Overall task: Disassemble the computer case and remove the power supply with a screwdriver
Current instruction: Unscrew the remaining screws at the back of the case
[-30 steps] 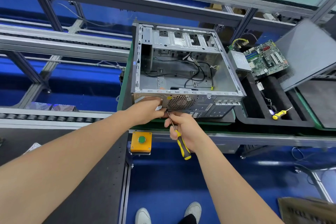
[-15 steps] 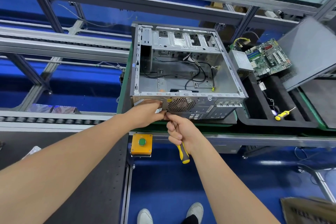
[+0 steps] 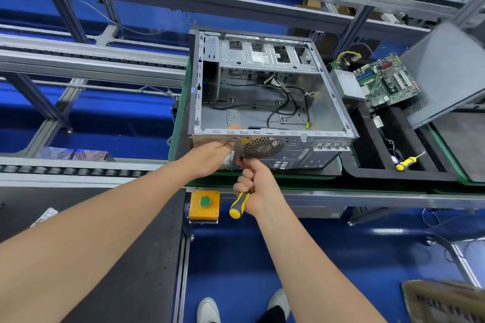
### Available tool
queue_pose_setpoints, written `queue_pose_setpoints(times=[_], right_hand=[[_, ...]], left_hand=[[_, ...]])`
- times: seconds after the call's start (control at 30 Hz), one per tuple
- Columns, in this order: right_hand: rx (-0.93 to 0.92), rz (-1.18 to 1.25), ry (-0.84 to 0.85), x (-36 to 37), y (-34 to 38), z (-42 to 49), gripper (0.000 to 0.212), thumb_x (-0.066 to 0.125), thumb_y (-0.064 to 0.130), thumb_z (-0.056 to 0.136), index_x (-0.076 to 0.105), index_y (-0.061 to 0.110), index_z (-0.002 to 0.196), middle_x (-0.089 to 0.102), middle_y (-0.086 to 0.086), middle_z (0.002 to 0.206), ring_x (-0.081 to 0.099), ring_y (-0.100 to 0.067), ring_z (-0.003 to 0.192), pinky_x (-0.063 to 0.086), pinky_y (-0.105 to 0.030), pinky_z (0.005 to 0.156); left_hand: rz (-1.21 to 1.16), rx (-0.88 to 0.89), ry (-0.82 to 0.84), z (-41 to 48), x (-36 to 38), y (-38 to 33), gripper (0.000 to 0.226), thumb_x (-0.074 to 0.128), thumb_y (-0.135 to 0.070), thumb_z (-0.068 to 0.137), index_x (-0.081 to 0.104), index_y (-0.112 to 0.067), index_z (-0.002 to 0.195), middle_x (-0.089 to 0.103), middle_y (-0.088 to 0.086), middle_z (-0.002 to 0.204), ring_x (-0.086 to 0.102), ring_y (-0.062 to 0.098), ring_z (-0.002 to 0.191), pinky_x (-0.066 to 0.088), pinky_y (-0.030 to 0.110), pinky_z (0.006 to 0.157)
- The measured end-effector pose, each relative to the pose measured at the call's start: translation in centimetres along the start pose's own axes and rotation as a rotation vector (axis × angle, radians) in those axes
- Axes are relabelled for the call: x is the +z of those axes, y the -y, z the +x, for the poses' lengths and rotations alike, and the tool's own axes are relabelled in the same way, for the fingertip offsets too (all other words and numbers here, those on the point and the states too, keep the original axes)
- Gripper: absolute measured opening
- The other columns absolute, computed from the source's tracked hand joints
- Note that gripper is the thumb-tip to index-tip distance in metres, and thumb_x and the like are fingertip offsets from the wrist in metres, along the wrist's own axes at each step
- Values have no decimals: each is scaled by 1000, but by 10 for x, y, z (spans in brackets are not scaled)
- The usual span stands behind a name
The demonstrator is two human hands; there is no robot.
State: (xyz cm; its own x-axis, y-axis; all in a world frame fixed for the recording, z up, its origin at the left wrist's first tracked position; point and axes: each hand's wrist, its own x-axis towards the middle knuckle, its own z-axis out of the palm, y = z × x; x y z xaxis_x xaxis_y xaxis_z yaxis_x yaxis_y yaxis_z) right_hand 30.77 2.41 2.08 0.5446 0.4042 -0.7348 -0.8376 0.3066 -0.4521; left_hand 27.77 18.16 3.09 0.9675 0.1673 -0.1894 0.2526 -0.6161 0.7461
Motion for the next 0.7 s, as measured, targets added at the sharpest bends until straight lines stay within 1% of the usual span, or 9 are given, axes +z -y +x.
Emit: queue_pose_setpoints(times=[0.17, 0.23, 0.3, 0.37, 0.43, 0.47, 0.53, 0.57, 0.7], right_hand=[[73, 92, -4, 6, 3, 0, 17, 64, 20, 101, 65, 6, 92, 31, 8, 54, 25, -7, 35, 25, -20, 32], [77, 102, -15, 8, 3, -1, 16, 64, 18, 100, 63, 7, 89, 33, 7, 52, 25, -7, 34, 26, -20, 31], [84, 124, -8, 10, 3, -3, 15, 65, 17, 99, 63, 7, 89, 34, 7, 53, 26, -7, 34, 27, -20, 30], [76, 123, 0, 9, 1, -5, 15, 65, 18, 99, 65, 6, 91, 33, 7, 55, 25, -7, 35, 26, -20, 31], [52, 93, -3, 7, -2, -7, 18, 64, 21, 99, 68, 4, 95, 34, 5, 57, 25, -8, 37, 25, -21, 33], [39, 78, -8, 5, -3, -8, 22, 62, 23, 99, 69, 2, 95, 36, 4, 57, 26, -9, 38, 25, -21, 33], [47, 65, -1, -1, -5, -10, 31, 50, 25, 100, 67, -1, 93, 38, 1, 56, 27, -11, 40, 25, -22, 36], [72, 66, 16, -3, -7, -11, 34, 44, 24, 101, 66, -2, 93, 38, -1, 57, 28, -12, 41, 27, -22, 37], [142, 0, 132, -9, -11, -18, 26, 41, 13, 105, 62, -2, 106, 41, -4, 64, 38, -14, 47, 41, -27, 41]], left_hand=[[-87, -44, -7, 6, 1, 1, 46, 33, -40, 110, 33, -39, 155, 41, -6, 157, 35, 17, 144, 25, 19, 105], [-110, -65, -21, 10, 3, 0, 41, 34, -40, 110, 40, -39, 150, 49, -11, 143, 44, 13, 130, 32, 16, 98], [-87, -150, -30, 11, 3, -3, 41, 36, -43, 108, 41, -42, 149, 45, -12, 125, 41, 9, 110, 32, 20, 86], [-67, -195, -6, 12, 5, -3, 44, 36, -47, 107, 40, -40, 151, 49, -7, 131, 45, 15, 112, 31, 25, 92], [-42, -222, 10, 11, 4, -3, 46, 39, -48, 106, 47, -33, 149, 51, 4, 147, 49, 23, 126, 36, 32, 103], [-23, -220, 10, 10, 4, -4, 40, 42, -43, 106, 53, -31, 142, 54, 7, 145, 53, 23, 122, 41, 33, 101], [33, -171, 32, 7, 3, -3, 24, 50, -28, 101, 58, -28, 124, 63, 9, 129, 57, 18, 98, 46, 28, 77], [75, -147, 45, 5, 2, -5, 23, 52, -25, 98, 56, -26, 121, 64, 8, 125, 56, 18, 96, 43, 27, 70], [170, -74, 41, -2, 1, -5, 33, 55, -29, 96, 54, -20, 128, 60, 2, 128, 50, 15, 104, 38, 29, 82]])
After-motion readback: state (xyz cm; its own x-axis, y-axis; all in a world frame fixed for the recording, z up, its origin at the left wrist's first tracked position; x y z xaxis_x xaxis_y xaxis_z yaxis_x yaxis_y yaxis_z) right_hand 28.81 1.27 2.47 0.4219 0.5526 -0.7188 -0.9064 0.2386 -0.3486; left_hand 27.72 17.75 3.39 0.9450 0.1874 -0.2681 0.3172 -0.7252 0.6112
